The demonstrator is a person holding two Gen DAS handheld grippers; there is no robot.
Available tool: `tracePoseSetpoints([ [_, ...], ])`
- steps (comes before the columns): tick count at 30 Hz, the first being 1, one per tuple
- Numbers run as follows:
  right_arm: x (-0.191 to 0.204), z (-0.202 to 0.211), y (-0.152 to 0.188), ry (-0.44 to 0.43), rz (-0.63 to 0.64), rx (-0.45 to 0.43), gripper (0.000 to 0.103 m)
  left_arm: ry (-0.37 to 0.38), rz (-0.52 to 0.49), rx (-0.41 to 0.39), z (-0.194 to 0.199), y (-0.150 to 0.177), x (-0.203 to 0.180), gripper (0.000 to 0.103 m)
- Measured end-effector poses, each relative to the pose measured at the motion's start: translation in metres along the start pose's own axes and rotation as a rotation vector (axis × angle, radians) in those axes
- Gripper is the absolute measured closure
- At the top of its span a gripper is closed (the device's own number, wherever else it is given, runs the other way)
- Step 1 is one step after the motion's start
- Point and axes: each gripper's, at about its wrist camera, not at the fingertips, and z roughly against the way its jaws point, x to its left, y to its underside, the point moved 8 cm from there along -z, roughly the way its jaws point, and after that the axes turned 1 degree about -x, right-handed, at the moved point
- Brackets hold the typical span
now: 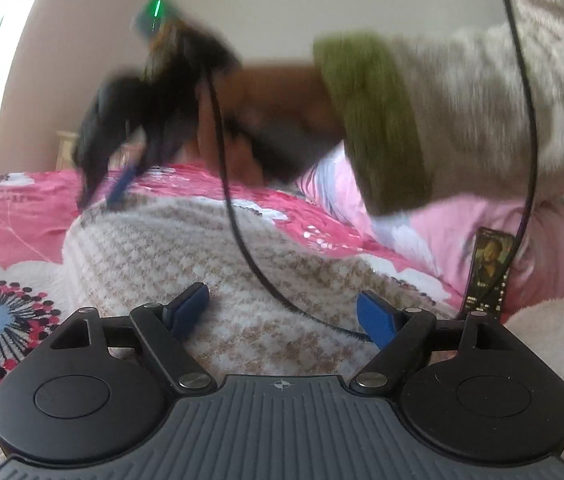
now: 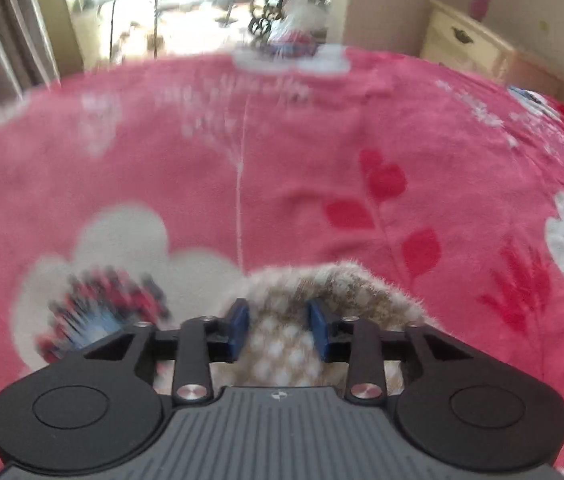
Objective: Fold clothes
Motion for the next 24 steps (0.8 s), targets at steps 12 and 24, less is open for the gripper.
tracePoseSetpoints([
  [12,-0.008,-0.009,0.012,0.034,0.014,0.076,0.073,-0.010,-0.016,0.037,0.006,-0.004,0.000,0.022],
  [24,0.013,0.005,0.064,0.010,0.054,0.172,0.074,-0.007,-0.024,0.076,0.022,-0.004,-0.002,0.022],
])
